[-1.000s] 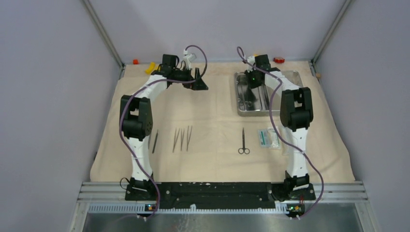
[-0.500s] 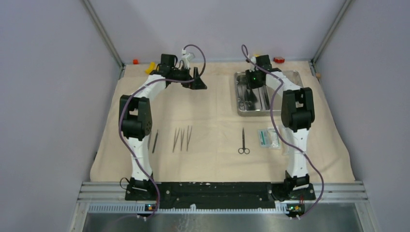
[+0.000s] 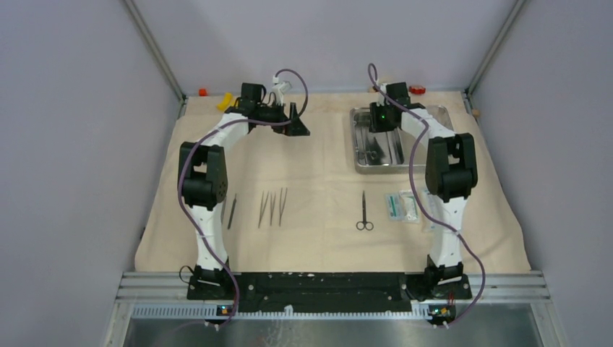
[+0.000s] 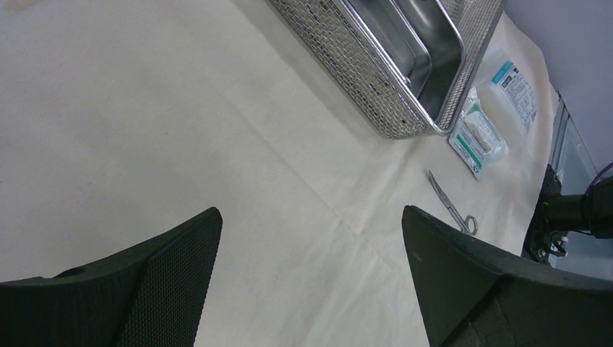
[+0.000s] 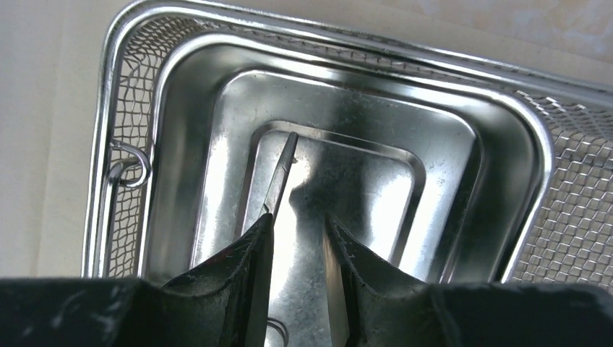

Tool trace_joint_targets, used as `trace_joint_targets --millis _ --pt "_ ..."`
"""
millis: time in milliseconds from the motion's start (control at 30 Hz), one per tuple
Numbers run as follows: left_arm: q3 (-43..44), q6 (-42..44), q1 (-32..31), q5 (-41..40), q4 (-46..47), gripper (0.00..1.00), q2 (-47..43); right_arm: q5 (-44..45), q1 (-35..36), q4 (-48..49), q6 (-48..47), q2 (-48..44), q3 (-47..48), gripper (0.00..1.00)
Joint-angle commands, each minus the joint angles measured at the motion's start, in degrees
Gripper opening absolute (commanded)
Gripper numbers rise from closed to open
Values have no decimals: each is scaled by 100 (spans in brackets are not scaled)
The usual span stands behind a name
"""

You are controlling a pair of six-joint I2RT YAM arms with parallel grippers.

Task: Open and lay out the surgical kit
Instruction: Adjust the medical item in the container.

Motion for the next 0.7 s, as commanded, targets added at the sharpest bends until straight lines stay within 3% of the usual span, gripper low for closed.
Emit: trace_joint_targets --millis 0,667 --pt "-85 22 17 140 218 99 -182 -2 106 104 -57 -295 -123 31" --pt "-272 57 61 175 233 99 -306 475 430 184 -506 -84 -310 31"
